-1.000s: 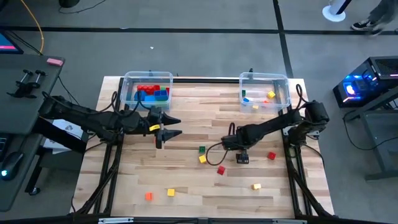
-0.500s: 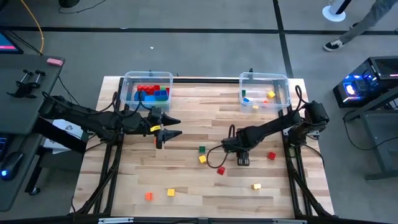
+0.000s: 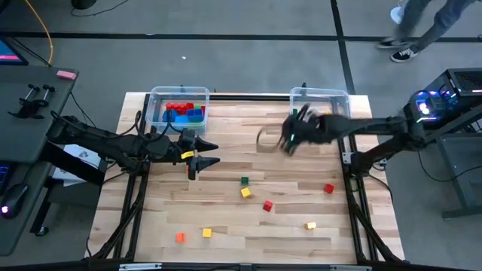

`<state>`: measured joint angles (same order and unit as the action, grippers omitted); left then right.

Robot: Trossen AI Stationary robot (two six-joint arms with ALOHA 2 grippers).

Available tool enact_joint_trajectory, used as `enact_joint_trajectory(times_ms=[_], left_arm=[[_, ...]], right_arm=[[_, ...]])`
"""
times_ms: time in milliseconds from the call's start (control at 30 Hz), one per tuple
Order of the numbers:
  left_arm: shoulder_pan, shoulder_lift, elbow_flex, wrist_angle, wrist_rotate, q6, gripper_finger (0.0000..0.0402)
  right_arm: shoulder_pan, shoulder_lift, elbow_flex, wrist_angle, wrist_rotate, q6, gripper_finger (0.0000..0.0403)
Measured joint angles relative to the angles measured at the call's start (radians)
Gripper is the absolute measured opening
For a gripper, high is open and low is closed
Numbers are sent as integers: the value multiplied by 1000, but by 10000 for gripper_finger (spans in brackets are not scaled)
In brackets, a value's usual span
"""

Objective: Sort blocks by size
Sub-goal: Put the small game piece into the right transparent bin, then put the small block into the right transparent bin

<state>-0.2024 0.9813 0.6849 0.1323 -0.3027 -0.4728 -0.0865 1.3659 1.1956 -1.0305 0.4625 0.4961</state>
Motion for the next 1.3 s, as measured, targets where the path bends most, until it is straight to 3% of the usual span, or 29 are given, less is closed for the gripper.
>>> enact_joint_trajectory(times_ms=[100,200,367,467,533,667,767,833,900,1000,1100,1300], left_arm=[[0,0,0,0,4,-18,268],[-1,0,0,0,12,-21,268],[-1,0,0,1,13,-21,268],[0,0,0,6,13,-21,268],[0,0,0,7,13,-21,268],[0,0,0,8,13,-21,268],[0,0,0,8,12,-21,268],[0,0,0,8,13,-21,268],[0,0,0,8,12,-21,268],[0,0,0,8,13,-21,268],[0,0,0,8,13,-21,268],[-1,0,0,9,80,-21,268]], right_arm=[[-178,-68,-1,-79,134,91,136],[-366,-123,-1,-128,163,173,136],[-600,-136,-1,-130,-136,147,136],[-641,-135,-1,-127,-176,106,139],[-642,-135,-1,-123,-176,96,183],[-640,-135,-1,-122,-220,88,316],[-639,-138,0,-103,-232,100,377],[-622,-144,14,-53,-277,100,391],[-585,-158,28,72,-387,86,391],[-451,-163,39,305,-527,137,380],[-252,-134,40,432,-535,179,368],[140,48,38,418,-474,211,365]])
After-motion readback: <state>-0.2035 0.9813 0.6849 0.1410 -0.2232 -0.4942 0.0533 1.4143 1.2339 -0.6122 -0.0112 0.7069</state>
